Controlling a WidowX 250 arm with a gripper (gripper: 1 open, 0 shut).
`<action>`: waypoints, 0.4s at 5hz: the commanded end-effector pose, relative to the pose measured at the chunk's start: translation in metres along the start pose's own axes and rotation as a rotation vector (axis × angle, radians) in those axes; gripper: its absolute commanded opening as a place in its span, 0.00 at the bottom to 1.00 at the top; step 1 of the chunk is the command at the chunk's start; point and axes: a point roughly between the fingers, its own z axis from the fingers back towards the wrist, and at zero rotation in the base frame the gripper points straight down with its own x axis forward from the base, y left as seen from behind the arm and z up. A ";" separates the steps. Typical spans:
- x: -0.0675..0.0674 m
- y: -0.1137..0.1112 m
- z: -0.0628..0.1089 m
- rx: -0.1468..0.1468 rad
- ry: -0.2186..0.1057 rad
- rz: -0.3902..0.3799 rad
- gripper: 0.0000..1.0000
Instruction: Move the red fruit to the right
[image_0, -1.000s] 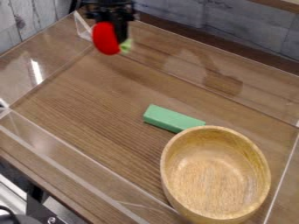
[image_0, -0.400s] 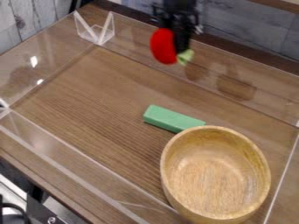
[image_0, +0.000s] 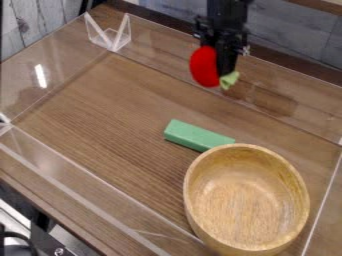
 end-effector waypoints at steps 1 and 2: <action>0.007 -0.001 0.004 0.031 -0.063 -0.009 0.00; 0.008 0.005 -0.007 0.027 -0.087 0.090 0.00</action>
